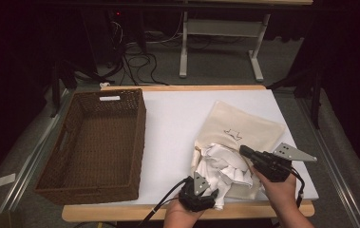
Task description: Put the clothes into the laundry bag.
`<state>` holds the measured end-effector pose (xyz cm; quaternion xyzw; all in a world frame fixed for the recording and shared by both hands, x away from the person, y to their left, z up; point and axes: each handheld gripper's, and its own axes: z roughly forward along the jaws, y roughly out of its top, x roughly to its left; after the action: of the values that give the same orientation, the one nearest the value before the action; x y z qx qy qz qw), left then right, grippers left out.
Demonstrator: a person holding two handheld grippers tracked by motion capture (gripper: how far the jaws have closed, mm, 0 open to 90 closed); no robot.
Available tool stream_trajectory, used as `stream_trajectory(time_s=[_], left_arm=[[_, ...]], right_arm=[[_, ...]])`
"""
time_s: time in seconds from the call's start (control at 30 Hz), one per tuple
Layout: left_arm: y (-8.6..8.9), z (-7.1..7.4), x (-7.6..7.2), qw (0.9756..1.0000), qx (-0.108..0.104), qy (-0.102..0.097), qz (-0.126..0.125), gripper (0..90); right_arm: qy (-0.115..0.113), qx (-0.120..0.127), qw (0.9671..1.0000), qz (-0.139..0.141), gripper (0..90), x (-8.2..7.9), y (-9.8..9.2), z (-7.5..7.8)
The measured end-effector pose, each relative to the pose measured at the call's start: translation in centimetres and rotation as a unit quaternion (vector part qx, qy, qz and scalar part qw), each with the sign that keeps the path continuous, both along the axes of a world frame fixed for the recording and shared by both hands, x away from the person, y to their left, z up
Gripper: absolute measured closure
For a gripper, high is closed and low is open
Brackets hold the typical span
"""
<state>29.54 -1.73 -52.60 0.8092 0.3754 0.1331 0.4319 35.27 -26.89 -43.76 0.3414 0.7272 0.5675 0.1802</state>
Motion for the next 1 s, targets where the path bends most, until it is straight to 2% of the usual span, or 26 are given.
stream_trajectory(time_s=[0.03,0.1,0.13,0.27,0.3,0.33,0.43,0.53,0.63,0.67,0.7,0.93,1.0], left_arm=[[-0.1,-0.1,-0.1,1.0000,0.000,-0.002,0.003,46.8],[-0.1,-0.1,-0.1,0.9999,0.006,-0.005,0.007,56.9],[-0.1,0.0,-0.1,0.9999,0.010,-0.006,0.008,56.9],[-0.1,0.1,0.0,0.9998,0.013,-0.004,0.012,76.7],[0.0,0.2,0.2,0.9999,0.004,0.005,0.014,85.5],[0.1,0.4,0.2,0.9998,-0.001,0.008,0.017,86.0],[0.2,0.8,0.1,0.9998,-0.005,-0.004,0.020,86.7],[0.5,2.4,0.1,0.9989,-0.034,-0.017,0.027,86.8],[0.5,3.6,0.3,0.9982,-0.046,-0.028,0.025,87.0],[0.5,3.6,0.3,0.9982,-0.046,-0.028,0.025,87.0],[0.3,4.2,0.5,0.9973,-0.059,-0.034,0.029,87.1],[-1.1,5.4,1.8,0.9962,-0.062,-0.053,0.031,88.3],[-1.6,5.4,2.3,0.9954,-0.071,-0.054,0.034,88.4]], right_arm=[[0.000,0.000,1.0000,0.001,90.0,0.0,0.0,0.0],[-0.001,0.000,1.0000,0.002,90.0,0.0,-0.1,0.0],[-0.001,0.000,1.0000,0.002,90.0,0.0,-0.1,0.0],[0.000,0.000,1.0000,0.002,90.0,0.0,0.0,0.0],[0.000,-0.001,1.0000,0.003,90.0,0.0,0.1,0.0],[0.000,-0.002,1.0000,0.002,90.0,0.0,0.1,0.0],[0.000,-0.001,1.0000,0.001,90.0,0.0,0.1,0.0],[0.000,-0.001,1.0000,0.002,90.0,0.0,0.0,-0.1],[0.000,-0.001,1.0000,0.002,90.0,0.0,0.0,-0.1],[0.000,-0.001,1.0000,0.002,90.0,0.0,0.0,-0.1],[0.000,0.001,1.0000,0.002,90.0,0.0,0.0,-0.1],[0.000,0.001,1.0000,0.002,90.0,0.0,0.0,0.0],[0.000,0.001,1.0000,0.002,90.0,0.0,0.1,0.0]])
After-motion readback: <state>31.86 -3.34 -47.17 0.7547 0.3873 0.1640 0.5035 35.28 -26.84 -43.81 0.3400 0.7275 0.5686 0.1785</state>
